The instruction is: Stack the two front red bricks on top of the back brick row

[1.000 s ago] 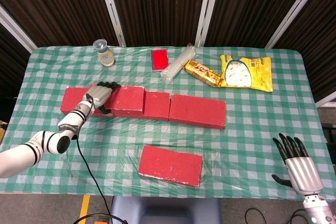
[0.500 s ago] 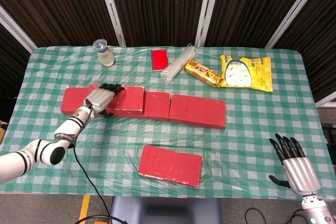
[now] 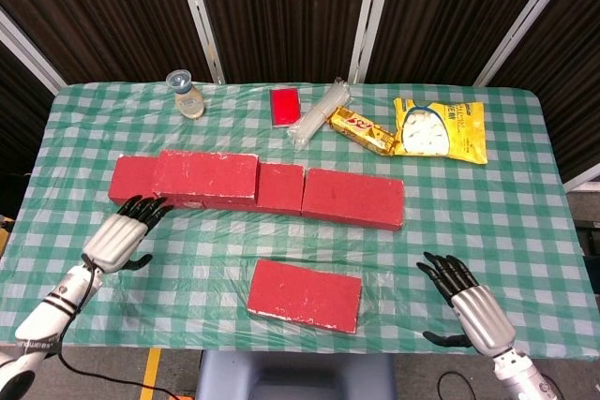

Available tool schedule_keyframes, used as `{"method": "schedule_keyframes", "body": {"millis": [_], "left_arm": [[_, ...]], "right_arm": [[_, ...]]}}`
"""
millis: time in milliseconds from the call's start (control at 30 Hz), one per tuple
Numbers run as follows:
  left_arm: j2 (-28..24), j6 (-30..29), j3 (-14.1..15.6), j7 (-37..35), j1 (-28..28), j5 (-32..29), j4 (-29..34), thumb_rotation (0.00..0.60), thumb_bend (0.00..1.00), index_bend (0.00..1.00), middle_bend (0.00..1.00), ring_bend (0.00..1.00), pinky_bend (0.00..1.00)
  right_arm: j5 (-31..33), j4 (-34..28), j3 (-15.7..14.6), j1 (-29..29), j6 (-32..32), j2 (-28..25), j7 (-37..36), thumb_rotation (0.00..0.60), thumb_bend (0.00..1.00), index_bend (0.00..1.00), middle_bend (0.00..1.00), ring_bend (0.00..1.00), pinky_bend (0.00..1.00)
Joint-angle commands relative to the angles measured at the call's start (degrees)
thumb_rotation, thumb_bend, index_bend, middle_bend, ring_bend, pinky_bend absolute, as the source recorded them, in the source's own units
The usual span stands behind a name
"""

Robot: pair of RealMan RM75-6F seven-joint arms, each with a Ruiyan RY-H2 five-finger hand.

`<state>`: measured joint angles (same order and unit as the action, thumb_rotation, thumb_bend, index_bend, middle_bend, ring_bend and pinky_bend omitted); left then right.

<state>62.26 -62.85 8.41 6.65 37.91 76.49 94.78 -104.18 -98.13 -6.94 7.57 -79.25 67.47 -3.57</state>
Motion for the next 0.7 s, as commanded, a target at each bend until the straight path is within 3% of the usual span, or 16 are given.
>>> {"method": "schedule_keyframes", "body": {"millis": [33,133,333,500,700], "left_arm": [[4.5,-12.0,4.1,-0.6,-10.5,6.3,-7.8,0.600,0.31,0.00,0.00,0.00,0.03],[6.6,-15.8,3.9,-4.2,-13.9,8.4,-12.7,0.600,0.31,0.00,0.00,0.00,0.03],[8.3,-17.0,2.4,-9.9,-16.8,9.0,-18.5,0.600,0.31,0.00,0.00,0.00,0.03],[8.0,-16.5,1.4,-13.0,-17.8,9.8,-20.2,0.600,0.31,0.00,0.00,0.00,0.03],[7.2,-16.6,0.4,-15.5,-18.7,10.8,-20.7,0.600,0.31,0.00,0.00,0.00,0.03]], "right_arm": [[2.1,-11.2,-0.6,3.3,10.0,2.0,9.1,0.600,0.06,0.00,0.00,0.00,0.00],[7.4,-15.4,1.2,4.1,14.0,5.2,17.1,0.600,0.06,0.00,0.00,0.00,0.00],[20.2,-18.7,5.8,6.2,18.6,15.8,32.4,0.600,0.06,0.00,0.00,0.00,0.00],[32.2,-18.4,8.9,8.5,18.4,24.5,44.8,0.600,0.06,0.00,0.00,0.00,0.00],[39.8,-16.3,10.5,10.8,15.3,31.6,51.8,0.600,0.06,0.00,0.00,0.00,0.00]]}}
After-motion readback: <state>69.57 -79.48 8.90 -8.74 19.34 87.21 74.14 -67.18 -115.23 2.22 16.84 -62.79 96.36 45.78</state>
